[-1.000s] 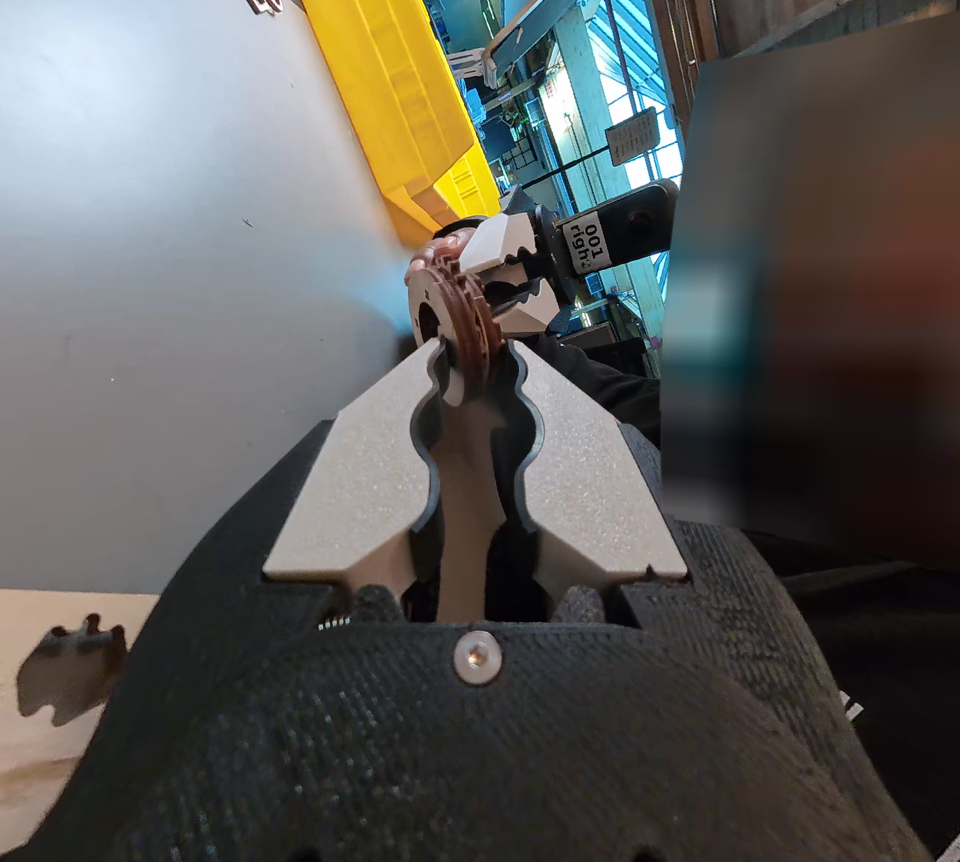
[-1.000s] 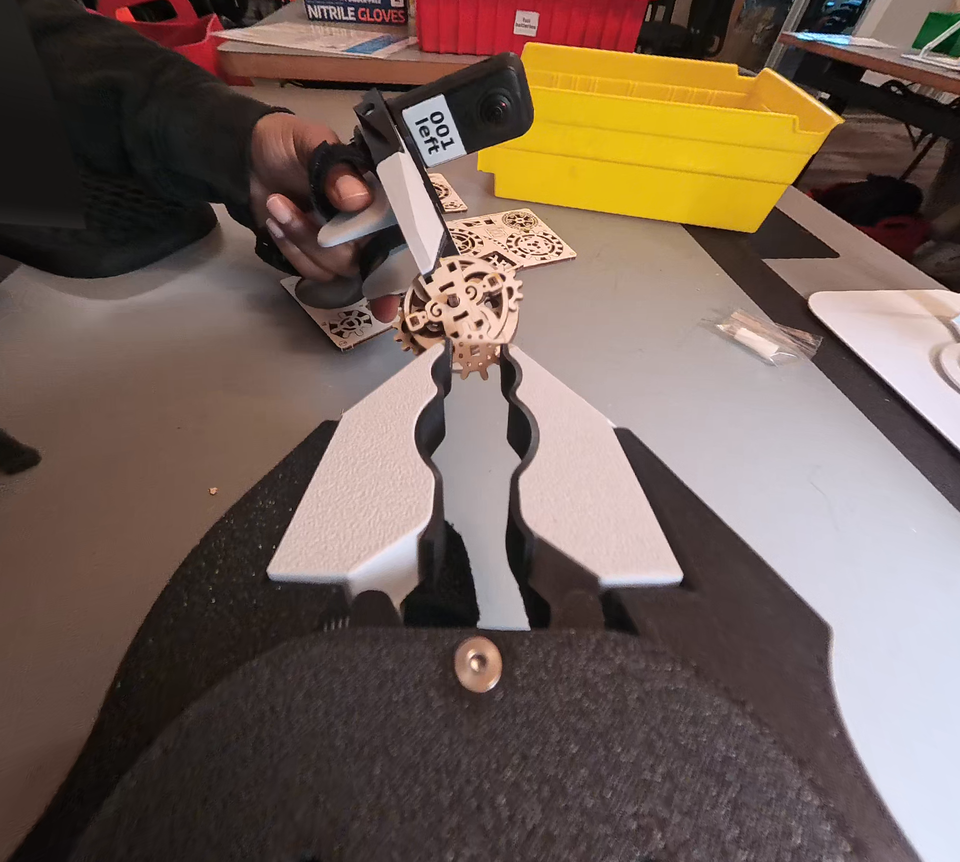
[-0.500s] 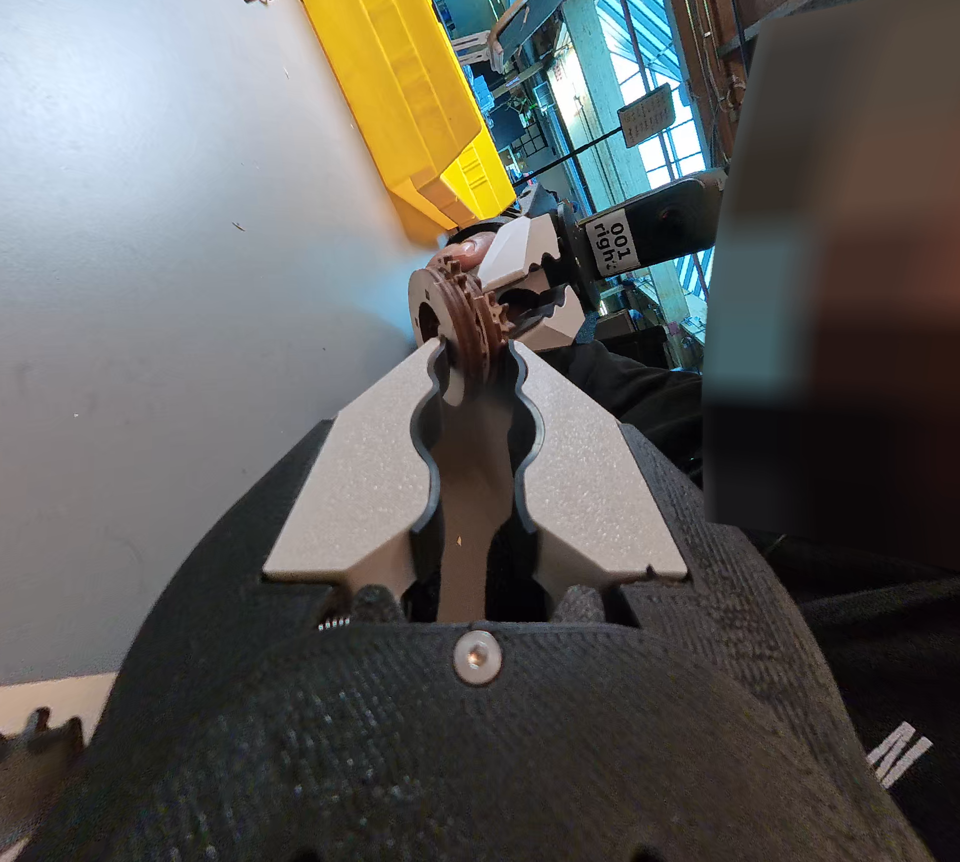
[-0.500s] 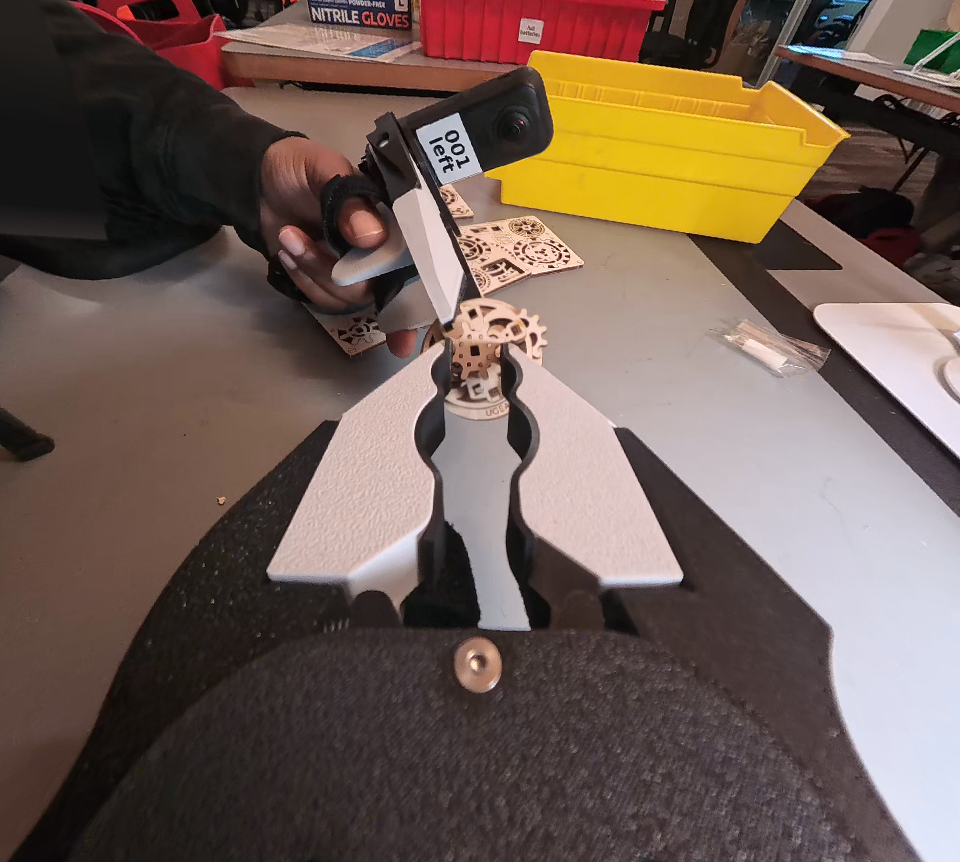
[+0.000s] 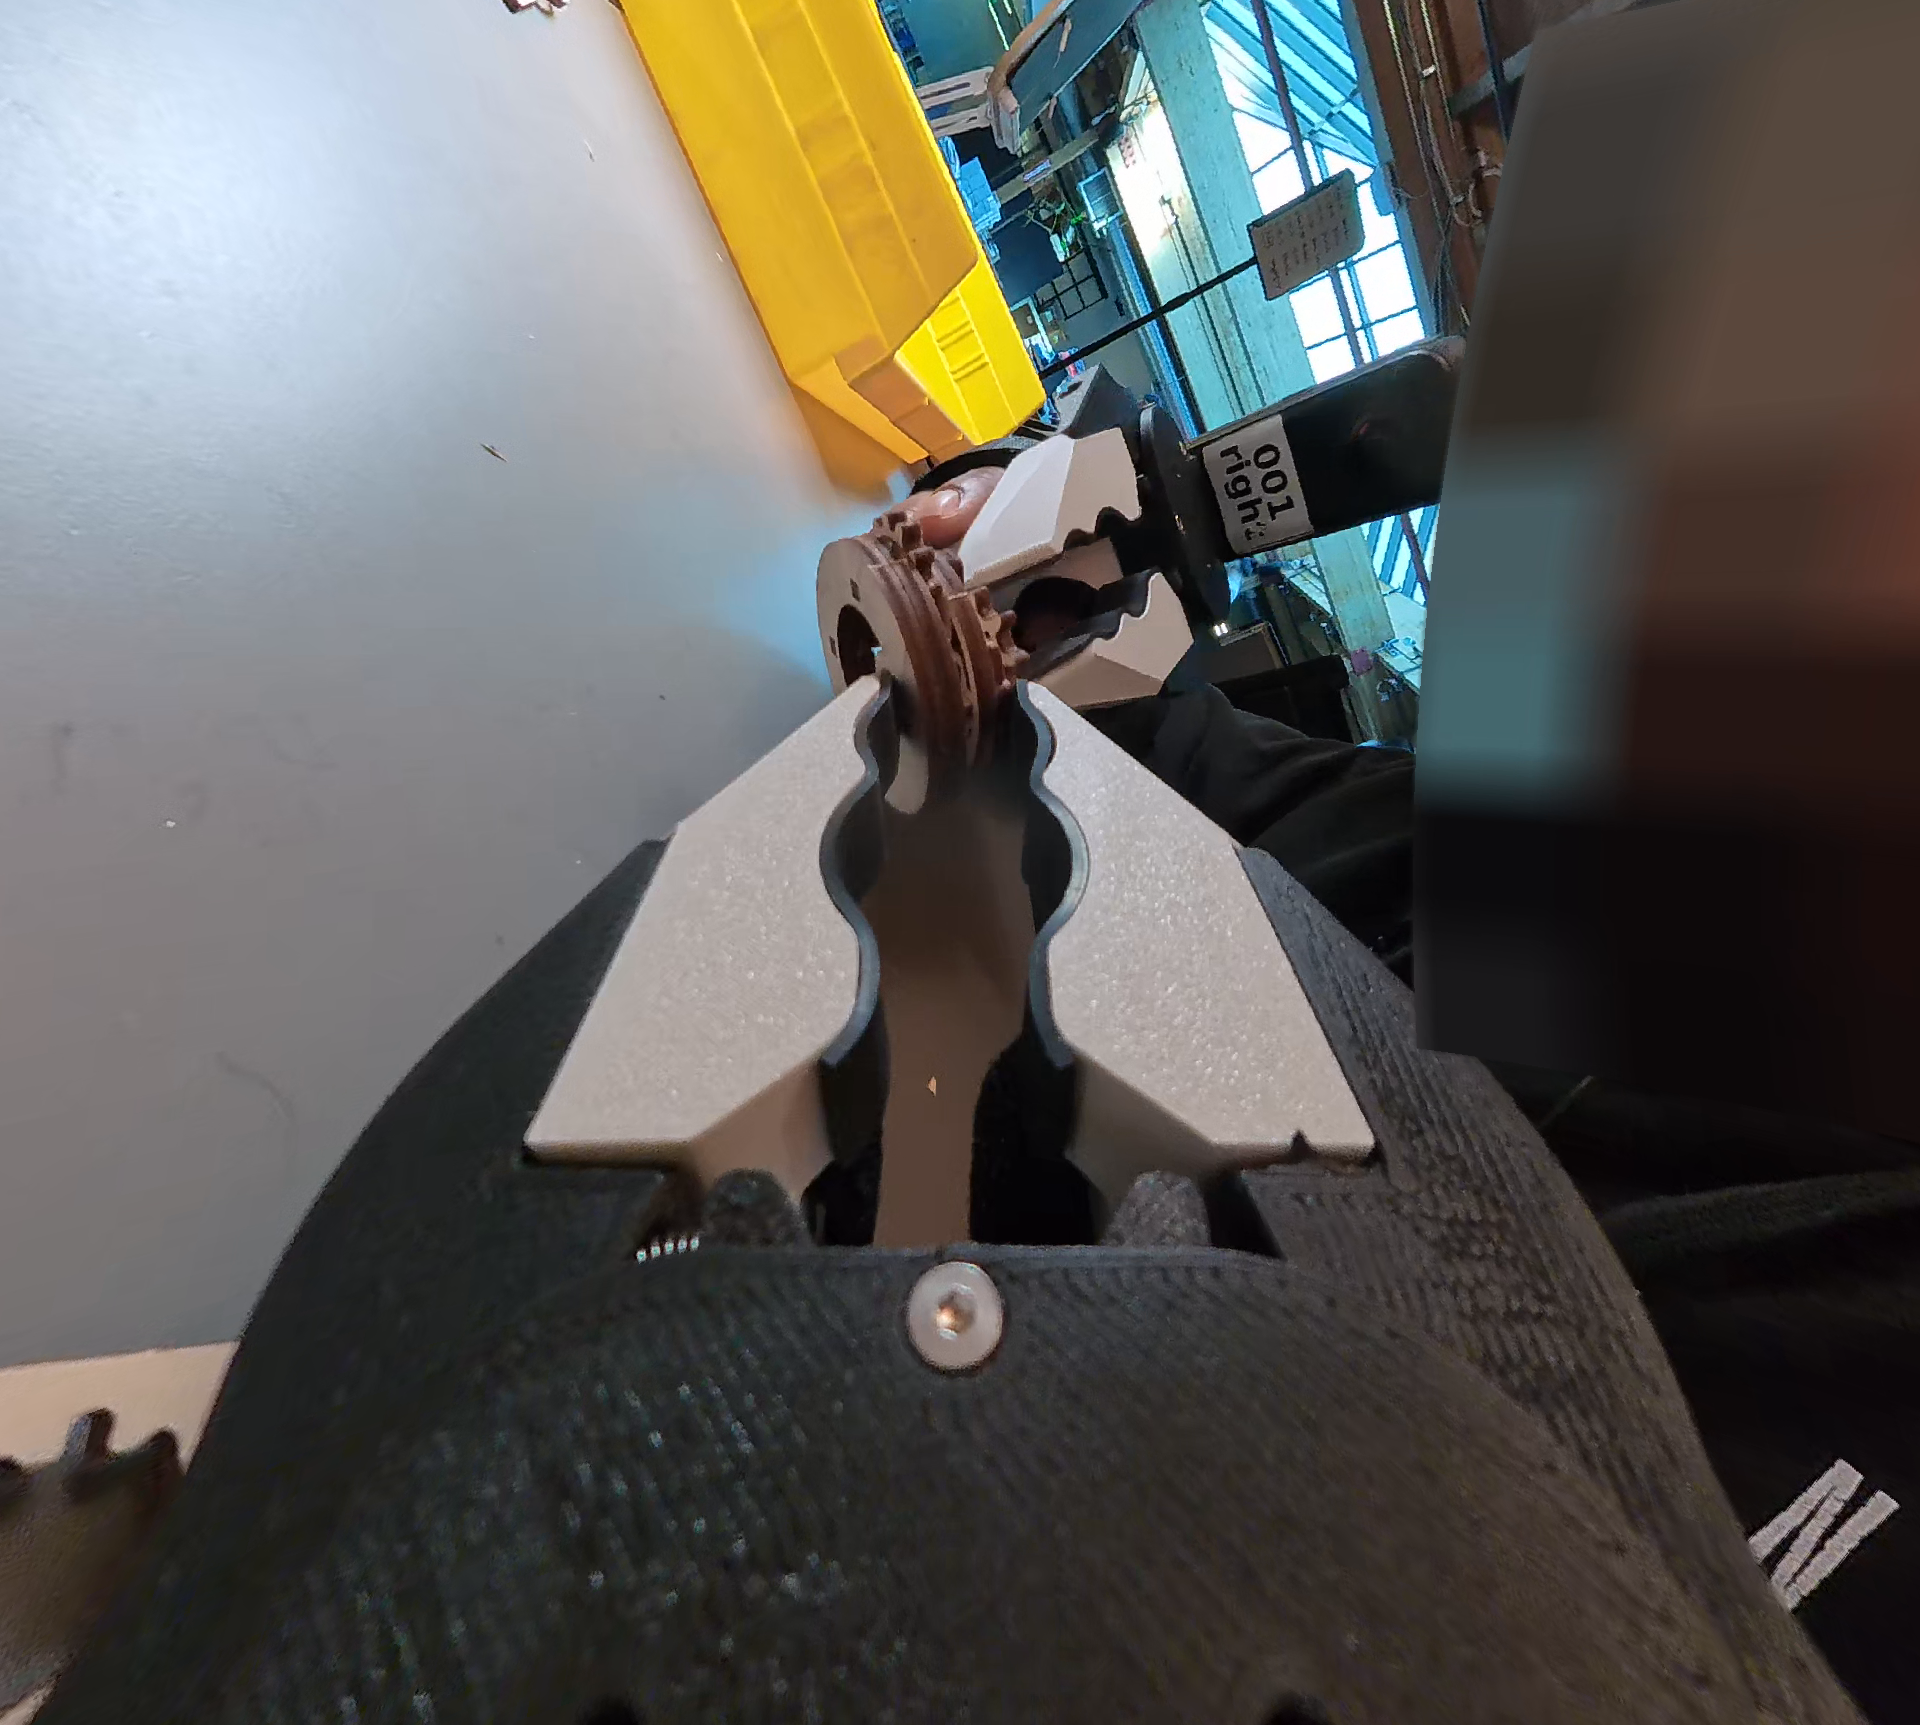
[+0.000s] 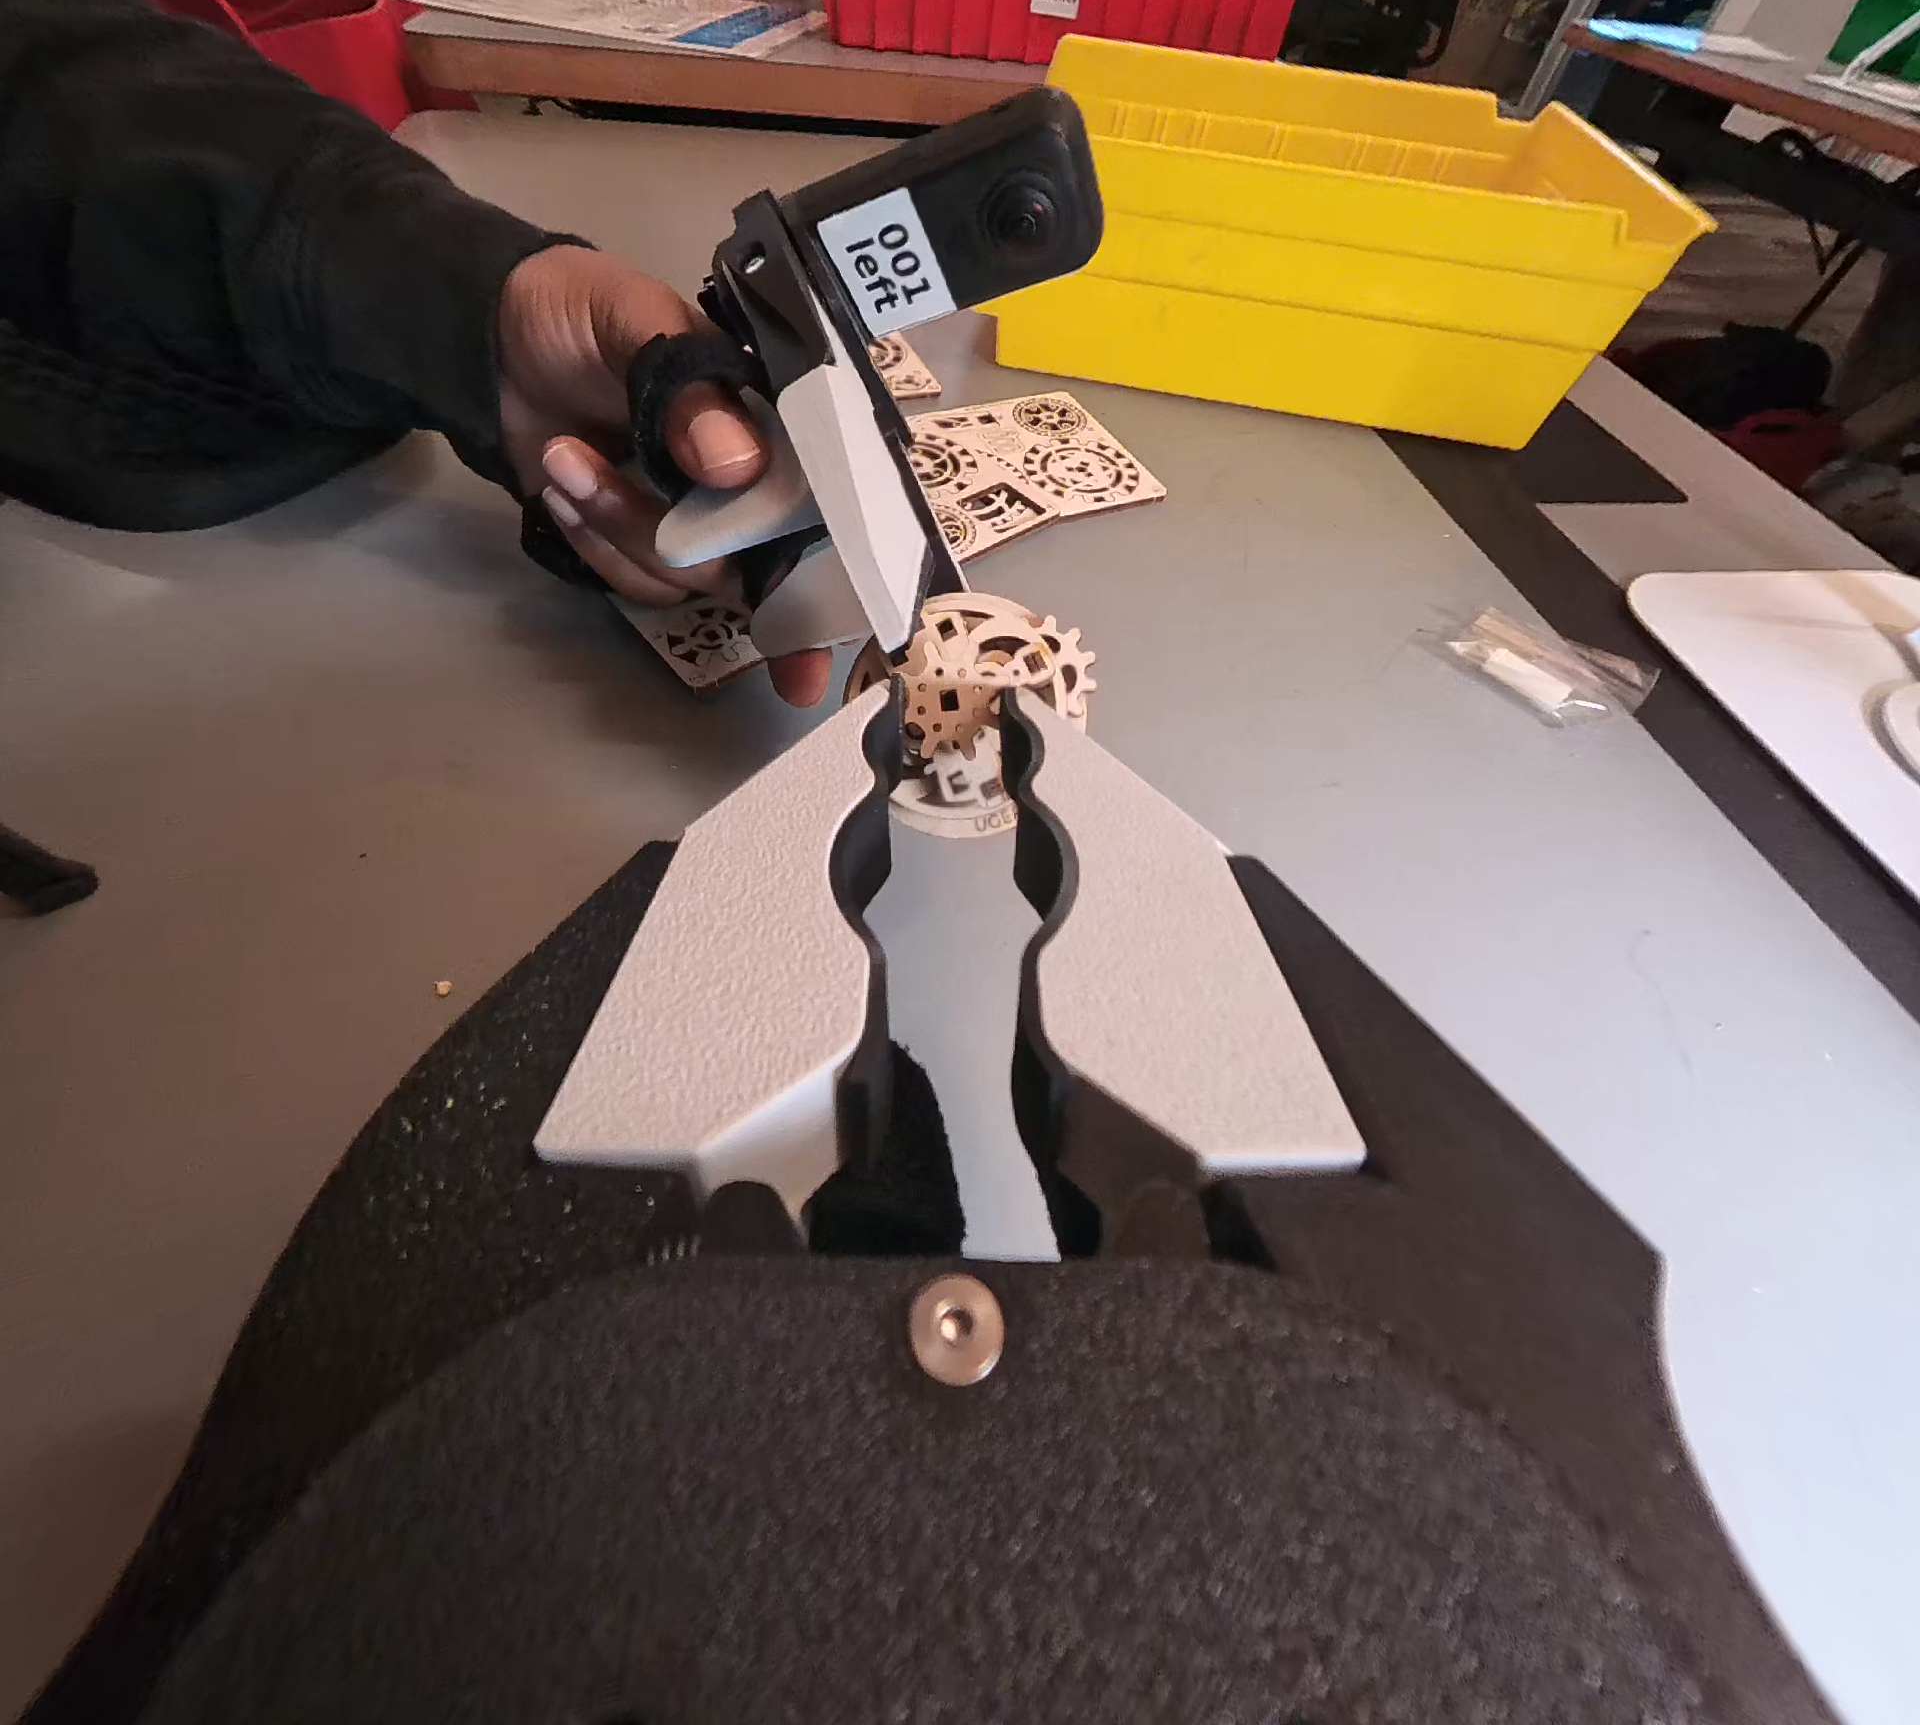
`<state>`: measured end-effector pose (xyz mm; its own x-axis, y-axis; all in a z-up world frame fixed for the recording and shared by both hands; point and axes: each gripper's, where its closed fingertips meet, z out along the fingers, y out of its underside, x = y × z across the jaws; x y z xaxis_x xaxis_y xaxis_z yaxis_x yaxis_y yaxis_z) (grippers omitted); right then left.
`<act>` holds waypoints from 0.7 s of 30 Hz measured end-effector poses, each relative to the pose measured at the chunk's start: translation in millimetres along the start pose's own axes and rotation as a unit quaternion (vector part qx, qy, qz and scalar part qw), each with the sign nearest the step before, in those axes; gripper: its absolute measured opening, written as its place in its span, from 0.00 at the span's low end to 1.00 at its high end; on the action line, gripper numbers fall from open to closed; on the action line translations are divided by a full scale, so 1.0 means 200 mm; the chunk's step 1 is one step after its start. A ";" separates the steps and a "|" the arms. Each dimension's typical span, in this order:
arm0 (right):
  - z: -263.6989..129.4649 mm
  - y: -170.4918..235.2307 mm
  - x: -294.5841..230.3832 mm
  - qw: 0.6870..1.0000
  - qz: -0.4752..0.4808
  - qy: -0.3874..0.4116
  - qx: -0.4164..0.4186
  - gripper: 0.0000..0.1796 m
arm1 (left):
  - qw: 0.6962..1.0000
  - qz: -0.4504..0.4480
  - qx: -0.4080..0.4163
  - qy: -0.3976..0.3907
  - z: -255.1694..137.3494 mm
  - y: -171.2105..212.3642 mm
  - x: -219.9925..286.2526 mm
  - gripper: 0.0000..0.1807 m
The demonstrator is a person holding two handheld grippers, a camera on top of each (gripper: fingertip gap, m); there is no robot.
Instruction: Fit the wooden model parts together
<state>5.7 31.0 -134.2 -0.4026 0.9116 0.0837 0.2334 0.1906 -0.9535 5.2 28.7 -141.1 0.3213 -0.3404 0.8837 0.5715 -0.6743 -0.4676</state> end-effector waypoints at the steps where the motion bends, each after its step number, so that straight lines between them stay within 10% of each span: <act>1: 0.00 0.00 0.00 1.000 0.006 0.000 -0.003 0.09 | 1.000 -0.001 0.000 0.000 0.00 0.00 0.00 0.11; 21: 0.00 0.07 -0.02 0.997 -0.072 -0.027 -0.019 0.09 | 0.992 -0.004 -0.109 -0.060 0.03 0.03 -0.05 0.11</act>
<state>10.5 31.0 -148.2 -0.4820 0.8524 0.2026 0.2017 0.3330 -0.9211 9.5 31.9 -152.5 0.4137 -0.2631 0.8716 0.4005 -0.8071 -0.4337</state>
